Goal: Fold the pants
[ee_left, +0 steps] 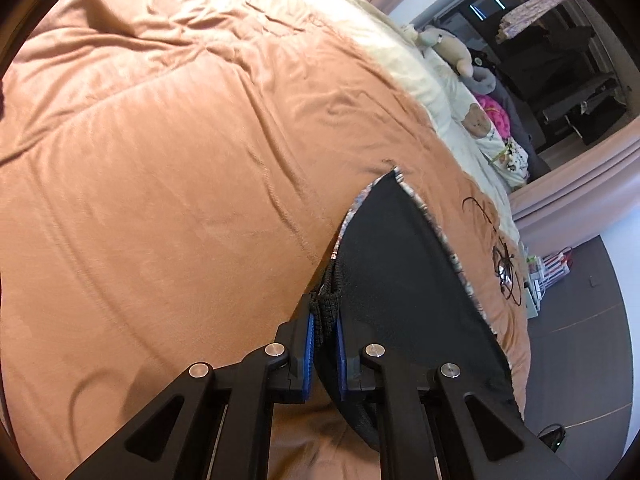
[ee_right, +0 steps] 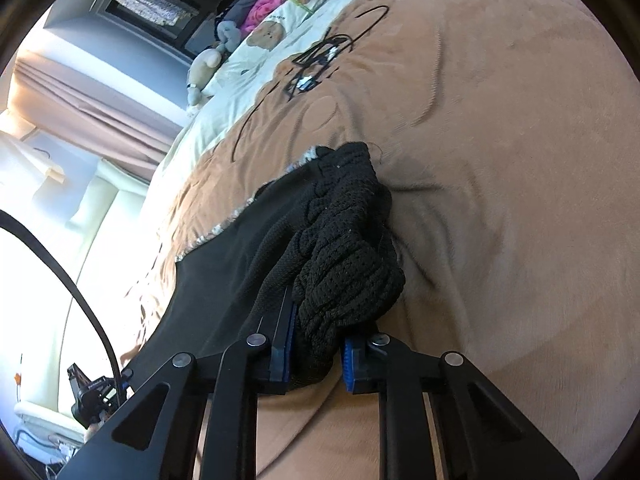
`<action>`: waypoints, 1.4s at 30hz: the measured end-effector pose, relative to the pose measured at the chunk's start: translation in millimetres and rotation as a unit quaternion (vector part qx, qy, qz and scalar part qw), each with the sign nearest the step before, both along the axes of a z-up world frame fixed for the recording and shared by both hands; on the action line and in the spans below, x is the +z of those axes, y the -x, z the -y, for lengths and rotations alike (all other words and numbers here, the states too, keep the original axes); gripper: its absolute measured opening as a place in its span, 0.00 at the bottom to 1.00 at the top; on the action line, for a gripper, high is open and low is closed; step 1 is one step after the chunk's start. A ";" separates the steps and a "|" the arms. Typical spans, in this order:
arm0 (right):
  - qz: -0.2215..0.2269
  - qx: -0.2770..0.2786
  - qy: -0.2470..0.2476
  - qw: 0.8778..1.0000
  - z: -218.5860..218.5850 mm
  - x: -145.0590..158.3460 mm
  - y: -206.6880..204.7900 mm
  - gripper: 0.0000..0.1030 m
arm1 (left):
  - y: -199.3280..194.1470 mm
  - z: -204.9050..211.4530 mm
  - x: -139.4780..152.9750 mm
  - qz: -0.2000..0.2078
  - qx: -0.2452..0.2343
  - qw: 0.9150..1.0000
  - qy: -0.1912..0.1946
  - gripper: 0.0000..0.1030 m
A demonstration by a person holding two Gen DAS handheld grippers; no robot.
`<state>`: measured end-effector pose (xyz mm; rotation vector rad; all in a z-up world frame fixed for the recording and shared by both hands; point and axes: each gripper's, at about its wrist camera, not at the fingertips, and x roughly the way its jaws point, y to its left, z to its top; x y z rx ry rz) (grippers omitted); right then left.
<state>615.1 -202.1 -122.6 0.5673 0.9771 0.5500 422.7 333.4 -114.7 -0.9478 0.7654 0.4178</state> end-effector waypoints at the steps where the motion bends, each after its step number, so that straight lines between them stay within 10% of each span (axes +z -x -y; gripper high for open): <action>1: 0.002 0.004 0.002 1.000 -1.3 2.4 1.8 0.14 | 5.7 0.4 2.5 0.000 0.000 1.000 -0.002 0.09; 42: 0.022 0.130 0.072 0.989 -15.9 29.3 89.2 0.14 | 266.7 41.9 1.5 0.033 0.065 0.997 0.039 0.09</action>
